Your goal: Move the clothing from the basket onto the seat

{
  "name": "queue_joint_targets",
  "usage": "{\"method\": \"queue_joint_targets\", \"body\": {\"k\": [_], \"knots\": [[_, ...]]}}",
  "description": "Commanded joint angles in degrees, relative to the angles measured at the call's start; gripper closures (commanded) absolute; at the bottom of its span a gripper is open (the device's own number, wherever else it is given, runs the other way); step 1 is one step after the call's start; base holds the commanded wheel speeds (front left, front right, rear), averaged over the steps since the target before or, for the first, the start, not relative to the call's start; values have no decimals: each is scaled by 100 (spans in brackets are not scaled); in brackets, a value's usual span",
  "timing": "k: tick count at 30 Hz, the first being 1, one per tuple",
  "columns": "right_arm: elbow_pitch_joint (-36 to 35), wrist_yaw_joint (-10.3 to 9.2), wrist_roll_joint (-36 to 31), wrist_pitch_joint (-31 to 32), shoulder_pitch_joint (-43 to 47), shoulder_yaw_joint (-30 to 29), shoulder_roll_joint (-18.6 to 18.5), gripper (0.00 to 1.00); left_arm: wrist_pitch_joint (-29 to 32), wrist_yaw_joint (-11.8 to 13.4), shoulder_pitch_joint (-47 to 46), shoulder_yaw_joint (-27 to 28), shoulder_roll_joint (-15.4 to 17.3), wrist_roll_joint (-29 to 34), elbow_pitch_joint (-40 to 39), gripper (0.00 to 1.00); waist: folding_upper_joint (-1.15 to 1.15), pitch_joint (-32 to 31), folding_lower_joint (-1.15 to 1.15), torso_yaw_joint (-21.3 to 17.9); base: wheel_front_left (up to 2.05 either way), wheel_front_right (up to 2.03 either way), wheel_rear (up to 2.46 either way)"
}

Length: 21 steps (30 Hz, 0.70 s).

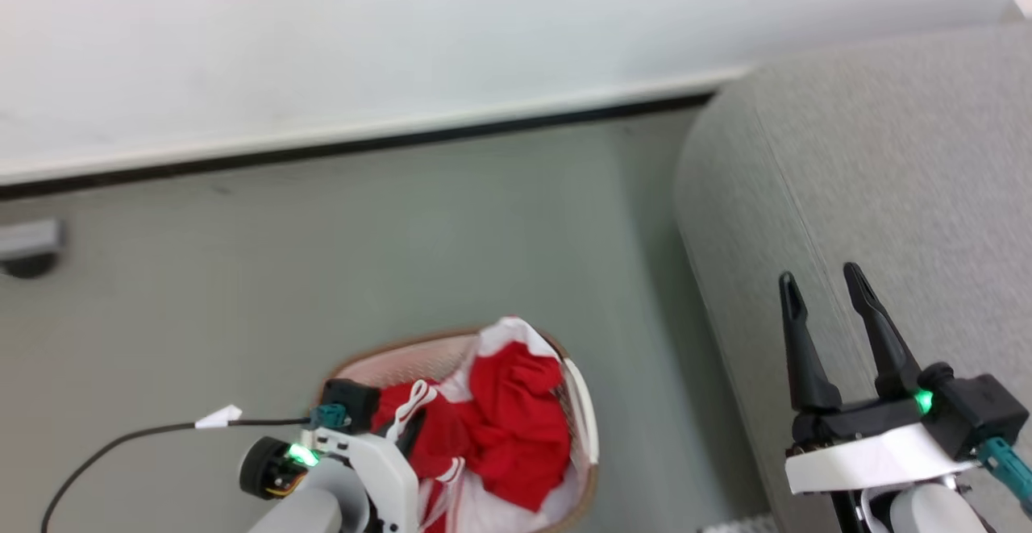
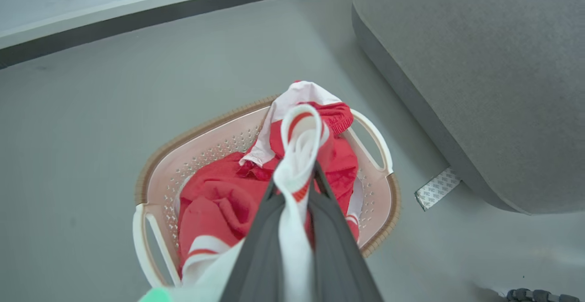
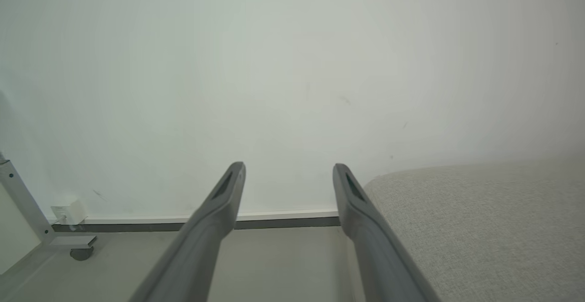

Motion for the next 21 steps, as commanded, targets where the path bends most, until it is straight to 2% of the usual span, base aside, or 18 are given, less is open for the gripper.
{"method": "queue_joint_targets", "body": {"k": [1, 8, 21], "knots": [[36, -12, -23, -1, 127, -49, -25, 0, -46, 10, 113, -1, 16, -69, -100, 100, 0, -452, 1, 403, 0, 0, 0], [120, -12, -68, -1, 402, -10, -25, 0, -84, 41, 246, 245, 175, -66, -912, 100, 0, -911, 1, 748, 0, 0, 0], [181, -12, 31, 0, 701, 185, -24, 0, -84, 452, 479, 1004, 583, 342, -3343, 100, 0, -1298, 1, 1047, 0, 0, 0]]}}
